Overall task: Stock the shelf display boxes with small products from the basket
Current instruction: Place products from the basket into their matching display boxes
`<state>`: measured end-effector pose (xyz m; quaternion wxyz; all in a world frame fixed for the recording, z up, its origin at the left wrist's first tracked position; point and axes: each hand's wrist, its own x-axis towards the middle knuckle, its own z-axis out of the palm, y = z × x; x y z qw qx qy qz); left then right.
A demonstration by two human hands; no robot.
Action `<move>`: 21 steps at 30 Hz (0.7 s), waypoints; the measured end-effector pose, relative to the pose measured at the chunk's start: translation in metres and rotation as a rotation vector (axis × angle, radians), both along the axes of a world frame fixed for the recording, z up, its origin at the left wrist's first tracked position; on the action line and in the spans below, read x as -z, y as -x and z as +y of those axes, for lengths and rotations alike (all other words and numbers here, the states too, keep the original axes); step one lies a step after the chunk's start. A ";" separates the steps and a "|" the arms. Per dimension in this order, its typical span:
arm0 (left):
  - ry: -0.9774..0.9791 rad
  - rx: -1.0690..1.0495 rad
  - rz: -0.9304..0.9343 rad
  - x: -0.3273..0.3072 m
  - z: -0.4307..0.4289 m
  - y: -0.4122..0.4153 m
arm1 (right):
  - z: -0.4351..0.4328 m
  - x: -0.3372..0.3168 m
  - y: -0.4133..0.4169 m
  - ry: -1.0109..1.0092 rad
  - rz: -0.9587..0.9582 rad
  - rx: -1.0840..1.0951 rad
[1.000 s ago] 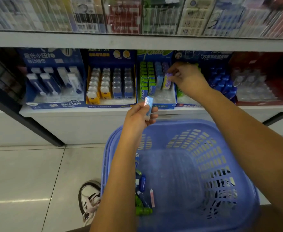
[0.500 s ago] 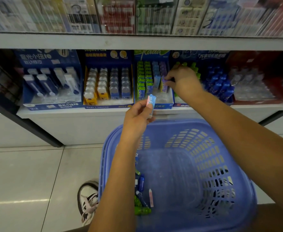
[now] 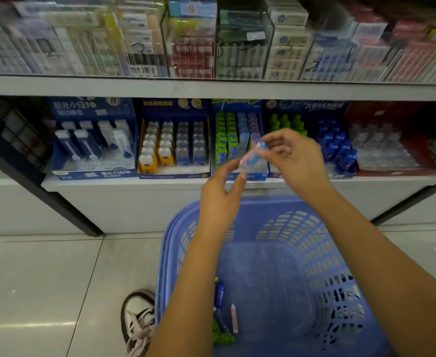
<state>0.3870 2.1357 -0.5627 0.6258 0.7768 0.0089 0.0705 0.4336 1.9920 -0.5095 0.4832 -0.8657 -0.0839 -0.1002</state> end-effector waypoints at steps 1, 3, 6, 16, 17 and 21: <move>-0.127 0.019 0.015 0.003 0.000 0.000 | -0.001 -0.002 -0.008 0.047 -0.042 0.043; -0.293 0.070 0.074 0.008 0.000 -0.001 | 0.000 -0.004 -0.025 0.161 -0.112 0.074; -0.409 0.097 0.088 0.011 0.000 -0.001 | 0.006 -0.004 -0.050 0.331 -0.138 0.042; -0.540 0.135 0.061 0.014 0.003 -0.004 | 0.016 -0.001 -0.082 0.647 0.002 -0.074; -0.539 0.136 0.059 0.014 0.004 -0.004 | 0.015 -0.004 -0.084 0.650 0.033 -0.092; -0.543 0.129 0.045 0.015 0.004 -0.005 | 0.013 -0.009 -0.092 0.654 0.109 -0.121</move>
